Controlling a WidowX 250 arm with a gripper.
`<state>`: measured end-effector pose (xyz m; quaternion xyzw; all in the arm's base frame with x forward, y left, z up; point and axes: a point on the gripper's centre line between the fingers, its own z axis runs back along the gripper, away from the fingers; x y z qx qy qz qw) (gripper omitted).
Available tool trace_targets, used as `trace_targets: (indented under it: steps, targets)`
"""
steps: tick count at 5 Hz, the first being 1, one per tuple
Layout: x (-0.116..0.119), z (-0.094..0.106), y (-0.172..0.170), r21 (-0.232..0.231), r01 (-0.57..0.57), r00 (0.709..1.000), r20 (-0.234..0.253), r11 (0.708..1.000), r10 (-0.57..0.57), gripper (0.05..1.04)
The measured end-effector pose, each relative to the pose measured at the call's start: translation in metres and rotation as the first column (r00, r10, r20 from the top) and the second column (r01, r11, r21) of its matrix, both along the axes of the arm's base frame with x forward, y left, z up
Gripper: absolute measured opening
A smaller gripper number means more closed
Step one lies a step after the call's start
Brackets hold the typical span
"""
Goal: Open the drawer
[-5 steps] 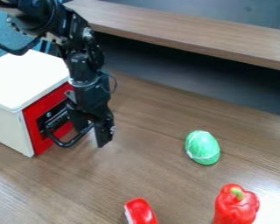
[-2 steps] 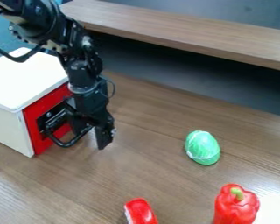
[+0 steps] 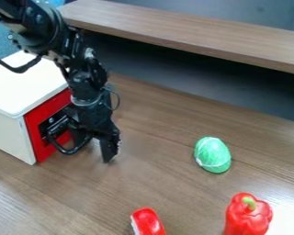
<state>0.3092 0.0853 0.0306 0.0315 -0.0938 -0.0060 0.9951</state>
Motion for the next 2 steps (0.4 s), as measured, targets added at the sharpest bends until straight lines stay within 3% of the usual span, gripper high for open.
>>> trace_targets:
  steps: [1, 2]
  targets:
    - [-0.0009, -0.0059, -0.0032, -0.023, 0.007, 1.000, -0.010, 1.000, -0.007, 1.001]
    - [0.0002, -0.0052, -0.0096, -0.089, 0.060, 0.998, 0.012, 0.994, -0.060, 1.001]
